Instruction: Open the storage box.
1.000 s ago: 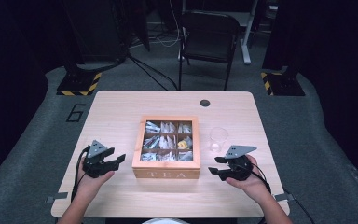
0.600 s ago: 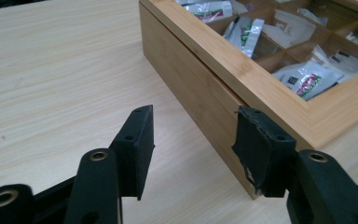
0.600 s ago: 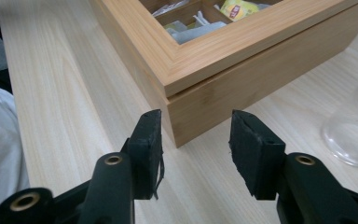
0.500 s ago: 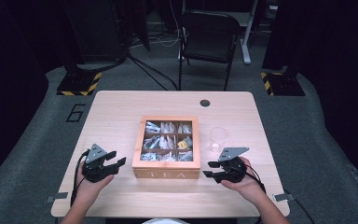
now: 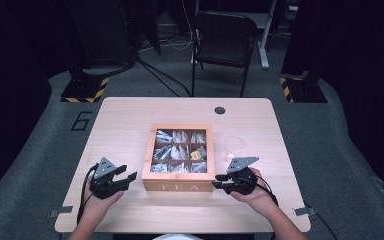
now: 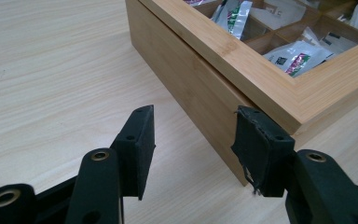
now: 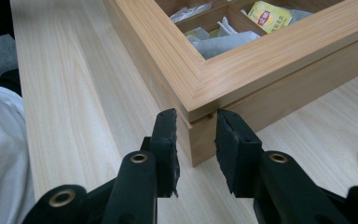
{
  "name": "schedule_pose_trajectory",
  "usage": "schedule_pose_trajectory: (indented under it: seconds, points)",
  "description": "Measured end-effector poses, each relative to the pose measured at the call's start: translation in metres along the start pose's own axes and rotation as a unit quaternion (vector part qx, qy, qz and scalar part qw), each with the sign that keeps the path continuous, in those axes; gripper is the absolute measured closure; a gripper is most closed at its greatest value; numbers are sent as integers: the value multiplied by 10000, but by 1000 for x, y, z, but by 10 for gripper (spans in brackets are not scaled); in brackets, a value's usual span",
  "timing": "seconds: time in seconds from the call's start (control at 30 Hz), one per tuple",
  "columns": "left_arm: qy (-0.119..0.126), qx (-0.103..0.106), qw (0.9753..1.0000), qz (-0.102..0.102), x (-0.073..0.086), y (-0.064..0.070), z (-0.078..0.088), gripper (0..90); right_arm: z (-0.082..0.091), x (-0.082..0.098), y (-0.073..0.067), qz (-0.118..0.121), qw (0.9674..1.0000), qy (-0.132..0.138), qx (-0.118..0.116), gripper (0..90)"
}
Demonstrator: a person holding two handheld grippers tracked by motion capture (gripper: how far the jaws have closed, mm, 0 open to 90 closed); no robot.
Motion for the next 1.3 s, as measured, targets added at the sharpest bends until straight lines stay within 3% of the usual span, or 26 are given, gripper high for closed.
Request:
schedule_pose_trajectory:
  seconds: [0.17,0.3,0.47,0.87,0.97,1.3]
  points:
    - [-25,45,10000,-39,1,1,0,478,-4,0,0,14,10000,-36,34,682]
    - [-45,93,9999,-34,2,3,2,478,-4,-1,1,-167,9998,78,-52,674]
    - [28,90,9999,-36,1,4,2,479,-4,-1,1,-178,9998,72,-43,671]
    - [-8,220,9995,-205,4,18,10,489,3,-9,2,-276,9993,238,-117,667]
    - [59,231,9995,-214,3,22,8,489,4,-10,3,-227,9993,272,-116,667]
    - [-62,434,9986,-294,2,36,-1,487,5,-12,3,-236,9992,311,-92,668]
Point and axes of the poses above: each handheld gripper's, and its own axes: z roughly backward along the jaws, x roughly out of its underside, y roughly to its right, the point moved 9 cm from there along -z, roughly forward along the jaws, and after that the axes turned 3 degrees about z, right-handed, at the moved point
